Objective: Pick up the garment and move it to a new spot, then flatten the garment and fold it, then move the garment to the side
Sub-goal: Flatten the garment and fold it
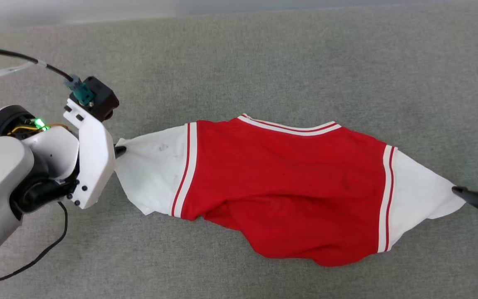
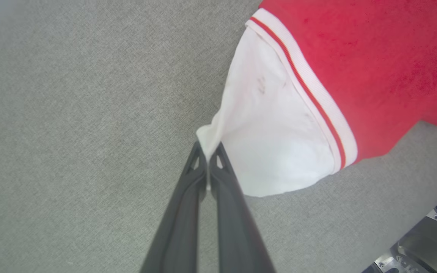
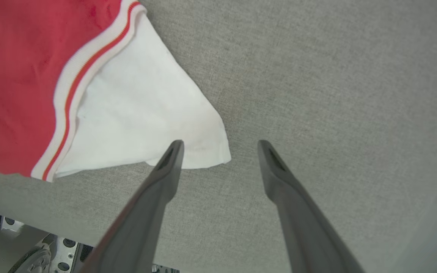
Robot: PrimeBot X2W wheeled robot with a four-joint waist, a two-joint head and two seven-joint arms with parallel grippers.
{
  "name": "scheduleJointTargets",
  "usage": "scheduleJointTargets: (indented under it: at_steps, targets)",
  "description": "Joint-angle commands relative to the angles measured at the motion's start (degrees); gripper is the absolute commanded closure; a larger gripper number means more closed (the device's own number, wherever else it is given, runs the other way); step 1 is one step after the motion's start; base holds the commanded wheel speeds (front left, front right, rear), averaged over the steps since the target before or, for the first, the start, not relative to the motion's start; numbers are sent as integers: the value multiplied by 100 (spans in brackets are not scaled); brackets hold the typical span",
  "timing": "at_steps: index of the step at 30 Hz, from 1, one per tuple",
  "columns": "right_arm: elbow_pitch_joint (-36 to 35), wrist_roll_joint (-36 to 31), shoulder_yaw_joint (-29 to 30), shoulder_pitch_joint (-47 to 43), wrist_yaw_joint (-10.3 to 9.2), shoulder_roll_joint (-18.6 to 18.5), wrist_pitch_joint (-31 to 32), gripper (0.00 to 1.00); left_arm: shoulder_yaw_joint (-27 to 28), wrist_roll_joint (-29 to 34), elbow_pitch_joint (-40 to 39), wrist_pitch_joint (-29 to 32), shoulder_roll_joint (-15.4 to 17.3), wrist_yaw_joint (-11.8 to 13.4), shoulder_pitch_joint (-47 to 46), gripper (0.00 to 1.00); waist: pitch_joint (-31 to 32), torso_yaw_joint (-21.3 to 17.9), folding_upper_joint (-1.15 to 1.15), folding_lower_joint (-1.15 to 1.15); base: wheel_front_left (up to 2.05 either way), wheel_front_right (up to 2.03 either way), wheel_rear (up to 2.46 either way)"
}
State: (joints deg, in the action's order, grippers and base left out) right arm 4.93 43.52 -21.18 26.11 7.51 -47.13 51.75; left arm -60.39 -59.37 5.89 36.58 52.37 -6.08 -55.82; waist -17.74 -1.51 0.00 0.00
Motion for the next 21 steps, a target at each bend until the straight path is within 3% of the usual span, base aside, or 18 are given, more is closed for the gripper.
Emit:
scheduleJointTargets:
  at_steps: [1,12,17,18,19,21]
  targets:
    - [89,49,-64,95,-4,38,66,0,25,16,14,-26,-13,-18,-90,100,-98,30,0,0,0,0,0]
    - [1245,221,-822,387,-4,695,-42,0,9,44,174,-143,-72,-99,-337,100,-479,102,0,0,0,0,0]
    - [1455,336,-1089,515,-7,702,-301,0,-68,40,294,-208,-40,-119,-360,100,-460,65,0,0,0,0,0]
    - [1457,373,-1103,565,-7,696,-376,69,-88,36,320,-226,-44,-123,-351,100,-429,53,0,0,0,0,0]
    - [1451,402,-1113,617,-6,683,-465,100,-98,36,346,-263,-53,-121,-343,100,-388,40,0,0,0,0,0]
    - [1416,437,-1117,737,-5,616,-676,100,-131,62,387,-344,-74,-123,-346,100,-284,22,0,0,0,0,0]
